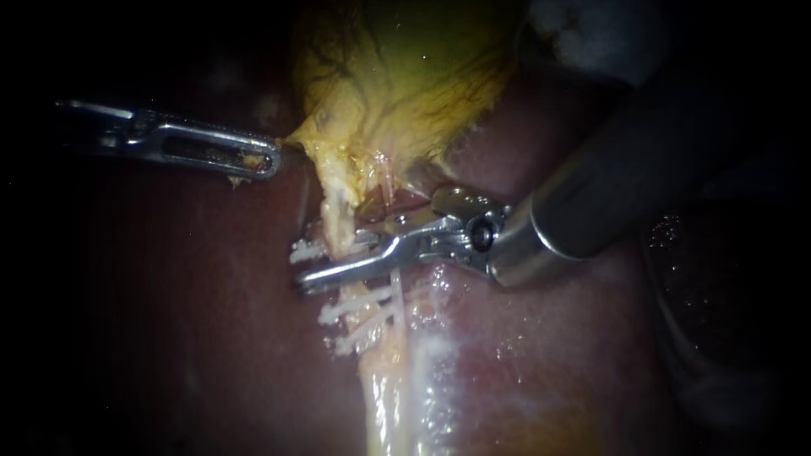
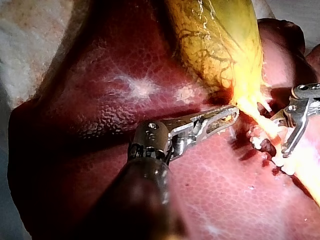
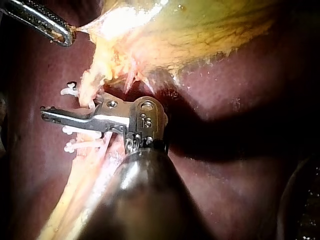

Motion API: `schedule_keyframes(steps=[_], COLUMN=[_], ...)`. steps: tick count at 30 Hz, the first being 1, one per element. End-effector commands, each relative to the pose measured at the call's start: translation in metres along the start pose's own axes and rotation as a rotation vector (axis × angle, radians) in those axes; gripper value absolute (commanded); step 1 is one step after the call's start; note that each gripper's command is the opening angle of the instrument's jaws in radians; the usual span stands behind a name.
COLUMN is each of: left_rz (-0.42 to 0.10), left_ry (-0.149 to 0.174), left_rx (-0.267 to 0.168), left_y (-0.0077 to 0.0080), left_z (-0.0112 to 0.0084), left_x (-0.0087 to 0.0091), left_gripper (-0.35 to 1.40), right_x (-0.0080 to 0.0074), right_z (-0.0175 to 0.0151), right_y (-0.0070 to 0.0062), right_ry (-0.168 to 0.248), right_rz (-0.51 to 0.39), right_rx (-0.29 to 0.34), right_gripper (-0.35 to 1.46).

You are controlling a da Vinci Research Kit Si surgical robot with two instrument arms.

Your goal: Clipping third clip left tube

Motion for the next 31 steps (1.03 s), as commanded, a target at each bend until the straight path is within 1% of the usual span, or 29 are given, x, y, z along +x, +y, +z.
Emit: schedule_keyframes(steps=[1, 3, 6, 10, 13, 15, 24, 31], left_rz=[0.0, 0.0, 0.0, 0.0, 0.0, 0.0, 0.0, 0.0], left_ry=[0.0, 0.0, 0.0, 0.0, 0.0, 0.0, 0.0, 0.0], left_rx=[0.001, 0.001, 0.001, 0.001, 0.001, 0.001, 0.001, 0.001], left_y=[0.0, 0.0, 0.0, 0.0, 0.0, 0.0, 0.0, 0.0], left_z=[0.0, 0.0, 0.0, 0.0, 0.0, 0.0, 0.0, -0.0001], left_x=[0.0, 0.0, 0.0, 0.0, 0.0, 0.0, 0.0, -0.0001], left_gripper=[-0.35, -0.35, -0.35, -0.35, -0.35, -0.35, -0.35, -0.35], right_x=[0.0003, 0.0008, 0.0011, 0.001, 0.001, 0.0009, 0.0001, 0.0], right_z=[-0.0001, -0.0001, -0.0002, -0.0003, -0.0003, -0.0004, -0.0004, -0.0004], right_y=[-0.0001, -0.0003, -0.0005, -0.0007, -0.0008, -0.0008, -0.0005, -0.0005], right_ry=[0.005, 0.007, 0.013, 0.012, 0.011, 0.01, 0.006, 0.005], right_rz=[0.002, 0.005, 0.007, 0.008, 0.013, 0.013, 0.008, 0.008], right_rx=[-0.006, -0.008, -0.012, -0.012, -0.013, -0.013, -0.009, -0.009], right_gripper=[0.49, 0.46, 0.3, -0.03, -0.18, -0.35, -0.35, -0.35])
